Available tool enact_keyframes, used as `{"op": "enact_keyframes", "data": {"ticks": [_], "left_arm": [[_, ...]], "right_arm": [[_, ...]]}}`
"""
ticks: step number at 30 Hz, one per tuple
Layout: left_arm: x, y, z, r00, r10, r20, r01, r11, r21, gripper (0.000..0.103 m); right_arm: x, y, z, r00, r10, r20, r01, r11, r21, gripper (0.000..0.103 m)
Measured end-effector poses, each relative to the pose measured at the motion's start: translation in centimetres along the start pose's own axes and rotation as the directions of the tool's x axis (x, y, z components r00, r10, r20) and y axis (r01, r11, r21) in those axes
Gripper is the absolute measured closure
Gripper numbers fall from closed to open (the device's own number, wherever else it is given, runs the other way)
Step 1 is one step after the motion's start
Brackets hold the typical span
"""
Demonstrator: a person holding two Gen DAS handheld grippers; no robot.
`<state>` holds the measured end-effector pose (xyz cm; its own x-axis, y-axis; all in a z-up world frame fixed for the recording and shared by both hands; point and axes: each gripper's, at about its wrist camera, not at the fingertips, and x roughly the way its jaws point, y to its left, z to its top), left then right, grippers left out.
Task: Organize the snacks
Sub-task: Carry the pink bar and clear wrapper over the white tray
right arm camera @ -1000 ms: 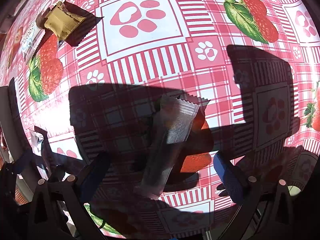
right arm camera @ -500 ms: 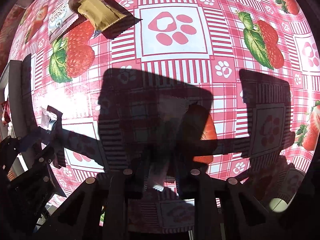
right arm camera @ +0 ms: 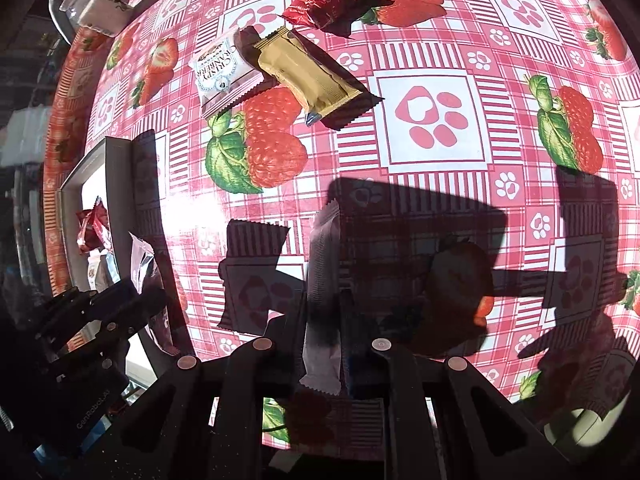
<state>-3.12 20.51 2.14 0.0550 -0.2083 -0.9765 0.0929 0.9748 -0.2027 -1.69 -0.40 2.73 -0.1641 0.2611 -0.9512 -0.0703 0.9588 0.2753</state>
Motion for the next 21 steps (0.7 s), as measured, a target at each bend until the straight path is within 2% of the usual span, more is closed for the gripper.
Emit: {"op": "enact_keyframes", "data": {"ticks": [8,11,12,13,14,18,20,21], "left_arm": [[-2.8,4.5,-2.1,0.998,0.001,0.06,0.006,0.994,-0.113,0.078],[-3.8,6.4,-3.2,0.997,0.01,0.076,0.002,0.989,-0.147,0.078],[-4.0,6.9,-3.5,0.997,0.014,0.078,-0.001,0.987,-0.158,0.078],[-4.1,7.3,-3.7,0.997,0.018,0.08,-0.005,0.986,-0.165,0.078],[-4.2,7.6,-4.0,0.997,0.024,0.079,-0.01,0.985,-0.172,0.078],[-4.6,9.0,-5.1,0.996,0.049,0.075,-0.034,0.98,-0.195,0.078],[-4.7,9.6,-5.6,0.996,0.067,0.066,-0.052,0.978,-0.202,0.078],[-4.7,9.9,-5.9,0.995,0.079,0.061,-0.065,0.977,-0.205,0.078]], "right_arm": [[0.0,6.6,2.2,1.0,0.029,0.001,-0.029,0.991,-0.127,0.086],[0.4,8.1,2.5,1.0,-0.009,-0.002,0.009,0.989,-0.15,0.083],[0.9,8.0,2.9,0.999,-0.044,-0.016,0.041,0.987,-0.153,0.075],[1.7,8.0,3.1,0.996,-0.078,-0.036,0.072,0.986,-0.149,0.043],[3.0,8.1,3.6,0.994,-0.102,-0.049,0.095,0.986,-0.137,0.022],[5.6,8.7,3.6,0.989,-0.142,-0.048,0.134,0.98,-0.151,0.026],[7.4,9.1,3.7,0.983,-0.172,-0.068,0.16,0.975,-0.154,0.051],[8.1,9.1,3.7,0.98,-0.182,-0.083,0.168,0.975,-0.145,0.058]]}}
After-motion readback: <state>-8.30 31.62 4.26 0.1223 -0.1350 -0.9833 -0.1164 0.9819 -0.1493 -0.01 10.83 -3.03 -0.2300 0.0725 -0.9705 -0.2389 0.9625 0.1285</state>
